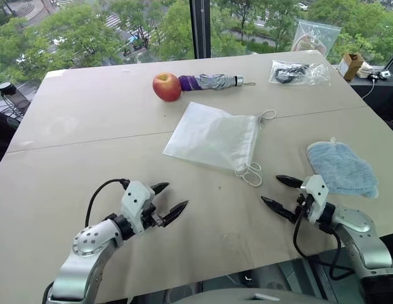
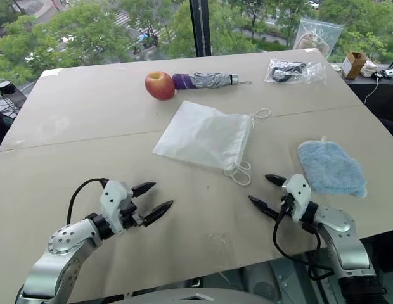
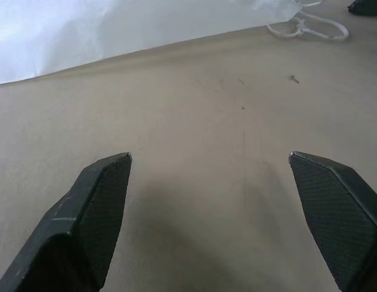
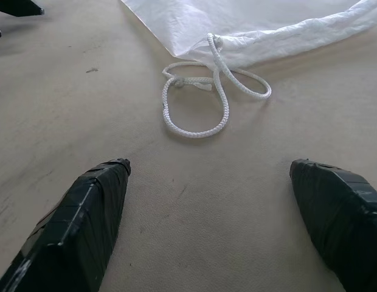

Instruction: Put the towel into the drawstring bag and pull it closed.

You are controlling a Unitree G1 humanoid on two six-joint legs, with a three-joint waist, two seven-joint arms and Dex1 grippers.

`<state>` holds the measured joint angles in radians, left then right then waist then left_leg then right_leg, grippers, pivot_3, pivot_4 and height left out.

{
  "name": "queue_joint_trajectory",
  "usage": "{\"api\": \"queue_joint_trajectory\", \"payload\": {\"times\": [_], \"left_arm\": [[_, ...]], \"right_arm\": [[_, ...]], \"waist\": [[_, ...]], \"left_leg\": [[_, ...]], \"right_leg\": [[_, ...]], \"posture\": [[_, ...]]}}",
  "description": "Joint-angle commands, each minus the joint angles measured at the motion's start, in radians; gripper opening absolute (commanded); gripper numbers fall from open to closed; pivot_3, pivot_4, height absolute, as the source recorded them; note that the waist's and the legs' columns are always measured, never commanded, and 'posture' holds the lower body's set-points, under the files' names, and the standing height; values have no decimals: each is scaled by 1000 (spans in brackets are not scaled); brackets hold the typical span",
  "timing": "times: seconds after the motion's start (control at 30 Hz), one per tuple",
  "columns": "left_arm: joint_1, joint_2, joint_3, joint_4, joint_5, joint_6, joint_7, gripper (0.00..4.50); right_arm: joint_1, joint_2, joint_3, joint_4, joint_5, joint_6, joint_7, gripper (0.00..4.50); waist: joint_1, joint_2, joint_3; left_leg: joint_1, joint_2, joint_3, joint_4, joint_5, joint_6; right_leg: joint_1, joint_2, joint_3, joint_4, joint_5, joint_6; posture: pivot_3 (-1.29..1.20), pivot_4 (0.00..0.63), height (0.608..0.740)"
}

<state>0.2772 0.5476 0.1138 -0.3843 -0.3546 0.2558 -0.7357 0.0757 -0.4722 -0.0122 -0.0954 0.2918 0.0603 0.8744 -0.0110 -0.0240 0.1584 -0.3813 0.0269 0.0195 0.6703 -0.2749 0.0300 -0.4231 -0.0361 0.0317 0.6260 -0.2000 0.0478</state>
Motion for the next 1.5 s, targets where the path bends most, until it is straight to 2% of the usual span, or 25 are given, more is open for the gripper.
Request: {"api": "queue_joint_trajectory", "payload": {"times": [0.03, 0.43, 0.6, 0.73, 0.93, 1.07, 1.23, 1.33, 1.5], "left_arm": [[-16, 9, 5, -22, -7, -19, -9, 4271], [-66, -1, 0, -9, -14, -14, -11, 4271], [-147, -33, -46, -4, -37, 29, -5, 4271], [-270, -122, -104, 19, -77, 151, 63, 4271], [-489, -296, -219, 123, -7, 239, 210, 4271], [-664, -411, -291, 274, 67, 207, 268, 4271], [-831, -495, -347, 498, 216, 131, 384, 4271], [-875, -522, -377, 601, 295, 114, 445, 4271], [-870, -551, -426, 670, 378, 95, 484, 4271]], "right_arm": [[-16, 10, -2, 1, -8, -20, -27, 4500], [-78, 22, -4, 46, -6, -28, -31, 4500], [-81, 32, -14, 34, 20, -25, -29, 4500], [-93, 49, -21, 16, 47, -18, -38, 4500], [-113, 57, -38, 7, 63, -11, -63, 4500], [-126, 58, -47, 7, 68, -9, -84, 4500], [-126, 55, -59, -2, 64, -13, -107, 4500], [-111, 53, -68, -16, 63, -14, -121, 4500], [-91, 48, -80, -38, 65, -13, -138, 4500]], "waist": [[0, 0, 0], [0, 0, 0], [1, 0, 0], [1, 0, 0], [1, 0, 0], [4, 0, 0], [0, 0, 0], [-2, 0, 0], [0, 0, 0]], "left_leg": [[0, 0, 0, 0, 0, 0], [0, -1, 0, 0, 0, 0], [0, -1, 1, 0, 0, 0], [0, -2, 0, 1, 0, 0], [0, -4, 0, 2, 0, 0], [-2, -4, -1, 2, 0, 0], [-1, -5, -1, 2, 0, 0], [-1, -5, -1, 1, 0, 0], [-2, -5, -2, 1, 0, 0]], "right_leg": [[0, 0, 0, 0, 0, 0], [0, 0, 0, 0, 2, -3], [0, 1, 0, 0, 2, -2], [1, 1, 0, 1, 2, -2], [2, 1, -1, 1, 5, 0], [2, 1, -2, 0, 5, 0], [3, 1, -2, 0, 5, 0], [3, 2, -2, 0, 5, 1], [3, 1, -2, 0, 5, 1]], "posture": [[0, 150, 740], [0, 150, 740], [0, 150, 740], [0, 150, 740], [0, 150, 740], [0, 150, 740], [0, 150, 740], [0, 150, 740], [0, 150, 740]]}}
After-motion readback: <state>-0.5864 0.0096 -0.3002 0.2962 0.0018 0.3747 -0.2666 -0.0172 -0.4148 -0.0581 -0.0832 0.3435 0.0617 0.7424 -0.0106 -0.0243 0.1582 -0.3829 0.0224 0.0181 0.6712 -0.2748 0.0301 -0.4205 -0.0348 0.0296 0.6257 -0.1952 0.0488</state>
